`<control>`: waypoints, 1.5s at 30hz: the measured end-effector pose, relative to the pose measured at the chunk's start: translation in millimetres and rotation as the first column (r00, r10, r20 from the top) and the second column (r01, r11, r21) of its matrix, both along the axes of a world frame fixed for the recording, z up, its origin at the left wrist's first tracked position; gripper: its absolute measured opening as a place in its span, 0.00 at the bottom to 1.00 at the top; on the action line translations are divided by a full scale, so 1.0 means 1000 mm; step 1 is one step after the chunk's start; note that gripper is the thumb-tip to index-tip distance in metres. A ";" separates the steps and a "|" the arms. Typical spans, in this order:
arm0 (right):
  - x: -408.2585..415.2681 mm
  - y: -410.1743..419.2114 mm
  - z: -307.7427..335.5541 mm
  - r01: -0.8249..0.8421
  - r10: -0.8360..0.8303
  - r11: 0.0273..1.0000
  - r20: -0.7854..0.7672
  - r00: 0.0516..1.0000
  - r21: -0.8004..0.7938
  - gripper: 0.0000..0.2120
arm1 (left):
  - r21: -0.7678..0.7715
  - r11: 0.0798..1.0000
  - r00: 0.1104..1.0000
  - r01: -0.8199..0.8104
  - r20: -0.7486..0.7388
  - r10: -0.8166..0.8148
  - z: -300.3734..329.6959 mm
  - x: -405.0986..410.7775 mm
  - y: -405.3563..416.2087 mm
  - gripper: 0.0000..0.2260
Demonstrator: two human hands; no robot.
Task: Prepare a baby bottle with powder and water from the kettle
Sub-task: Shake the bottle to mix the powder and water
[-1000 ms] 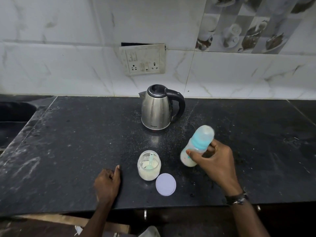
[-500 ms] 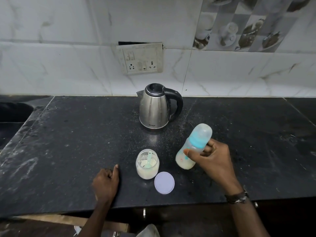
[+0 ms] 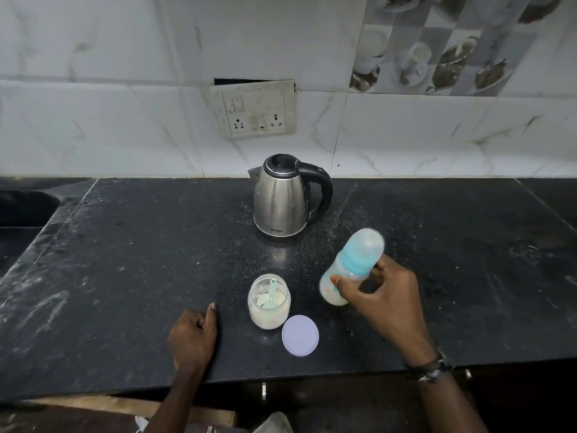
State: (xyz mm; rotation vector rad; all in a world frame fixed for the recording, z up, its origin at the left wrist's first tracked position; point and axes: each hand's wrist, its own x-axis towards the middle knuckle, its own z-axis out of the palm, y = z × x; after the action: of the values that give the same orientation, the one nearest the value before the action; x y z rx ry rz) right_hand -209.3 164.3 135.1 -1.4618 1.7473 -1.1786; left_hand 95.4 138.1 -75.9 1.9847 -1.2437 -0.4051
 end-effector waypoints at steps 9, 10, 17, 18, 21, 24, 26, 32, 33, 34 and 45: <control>-0.003 0.003 0.004 -0.087 0.100 0.992 -0.138 0.985 0.094 0.25 | 0.030 0.999 1.000 -0.013 0.012 0.013 0.004 -0.003 0.001 0.23; -0.004 0.003 0.002 -0.091 0.101 0.992 -0.120 0.988 0.082 0.22 | 0.030 0.999 1.000 -0.016 0.014 0.015 0.004 -0.003 0.000 0.23; -0.007 0.002 0.002 -0.093 0.099 0.988 -0.045 0.994 0.122 0.20 | 0.033 0.999 1.000 -0.020 0.013 0.020 0.000 0.000 -0.001 0.23; -0.007 0.001 0.001 -0.084 0.090 0.989 -0.044 0.995 0.121 0.20 | 0.033 0.999 1.000 -0.024 0.007 0.023 0.000 -0.001 -0.001 0.23; -0.007 0.002 -0.001 -0.124 0.129 0.979 -0.025 0.991 0.159 0.27 | 0.049 0.999 1.000 -0.020 -0.003 0.021 0.001 -0.001 0.000 0.23; -0.009 0.001 -0.007 -0.159 0.150 0.980 0.076 0.986 0.121 0.18 | 0.039 0.999 1.000 -0.025 -0.008 0.025 0.003 -0.001 -0.001 0.23; -0.010 -0.001 -0.009 -0.150 0.132 0.981 0.135 0.982 0.127 0.18 | 0.041 0.999 1.000 -0.017 -0.007 0.017 0.004 -0.001 0.000 0.24; -0.012 -0.001 -0.014 -0.175 0.145 0.981 0.289 0.946 0.080 0.14 | 0.056 0.998 0.999 -0.033 -0.015 0.034 -0.001 0.001 -0.001 0.24; -0.012 -0.003 -0.014 -0.185 0.150 0.978 0.282 0.948 0.100 0.15 | 0.057 0.998 1.000 -0.024 -0.011 0.025 -0.002 0.001 -0.001 0.24; -0.012 -0.003 -0.014 -0.217 0.177 0.969 0.282 0.943 0.116 0.15 | 0.054 0.998 1.000 -0.018 -0.007 0.019 -0.003 0.001 0.000 0.24; -0.012 0.002 -0.013 -0.184 0.122 0.980 0.515 0.849 0.071 0.12 | 0.032 0.999 0.999 -0.035 -0.036 0.036 0.002 0.000 -0.001 0.23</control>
State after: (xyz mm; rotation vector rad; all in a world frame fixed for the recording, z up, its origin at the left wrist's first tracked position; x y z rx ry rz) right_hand -221.4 166.7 122.2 -1.0670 1.2854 -1.2159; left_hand 95.1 137.3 -73.5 2.0142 -1.1842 -0.4431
